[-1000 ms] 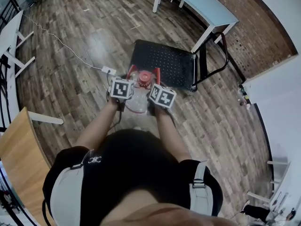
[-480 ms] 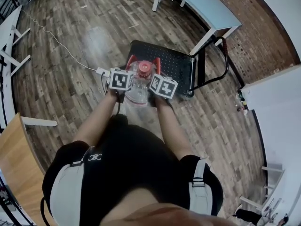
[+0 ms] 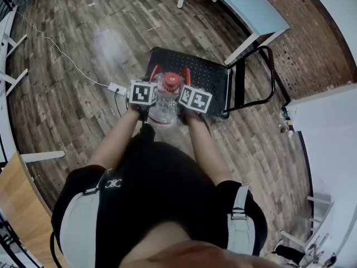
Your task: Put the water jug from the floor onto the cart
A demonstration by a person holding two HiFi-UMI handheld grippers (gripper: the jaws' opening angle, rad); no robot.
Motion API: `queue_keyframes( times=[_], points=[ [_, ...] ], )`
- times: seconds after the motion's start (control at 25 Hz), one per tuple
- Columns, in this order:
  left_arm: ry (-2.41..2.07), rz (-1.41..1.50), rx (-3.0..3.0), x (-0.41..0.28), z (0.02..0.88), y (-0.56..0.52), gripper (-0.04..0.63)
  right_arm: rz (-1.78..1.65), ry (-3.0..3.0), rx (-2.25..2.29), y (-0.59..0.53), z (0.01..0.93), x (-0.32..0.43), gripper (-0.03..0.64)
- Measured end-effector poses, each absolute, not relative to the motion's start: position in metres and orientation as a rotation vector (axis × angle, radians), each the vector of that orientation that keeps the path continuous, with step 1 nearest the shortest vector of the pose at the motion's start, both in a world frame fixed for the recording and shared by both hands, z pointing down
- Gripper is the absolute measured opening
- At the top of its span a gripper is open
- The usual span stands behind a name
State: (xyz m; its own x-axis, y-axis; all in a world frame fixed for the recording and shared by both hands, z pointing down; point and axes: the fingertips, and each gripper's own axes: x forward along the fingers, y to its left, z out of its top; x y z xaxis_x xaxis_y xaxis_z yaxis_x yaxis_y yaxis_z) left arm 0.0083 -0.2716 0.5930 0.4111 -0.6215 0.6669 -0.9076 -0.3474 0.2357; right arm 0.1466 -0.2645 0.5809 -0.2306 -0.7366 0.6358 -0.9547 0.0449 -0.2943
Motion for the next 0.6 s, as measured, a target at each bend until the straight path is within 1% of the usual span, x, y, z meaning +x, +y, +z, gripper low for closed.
queue_keyframes(
  times=[0.6],
  points=[
    [-1.247,0.728,2.033,-0.004,0.632,-0.420,0.075,1.070,-1.943,1.648,-0.413,0.623,0.134,0.042]
  ],
)
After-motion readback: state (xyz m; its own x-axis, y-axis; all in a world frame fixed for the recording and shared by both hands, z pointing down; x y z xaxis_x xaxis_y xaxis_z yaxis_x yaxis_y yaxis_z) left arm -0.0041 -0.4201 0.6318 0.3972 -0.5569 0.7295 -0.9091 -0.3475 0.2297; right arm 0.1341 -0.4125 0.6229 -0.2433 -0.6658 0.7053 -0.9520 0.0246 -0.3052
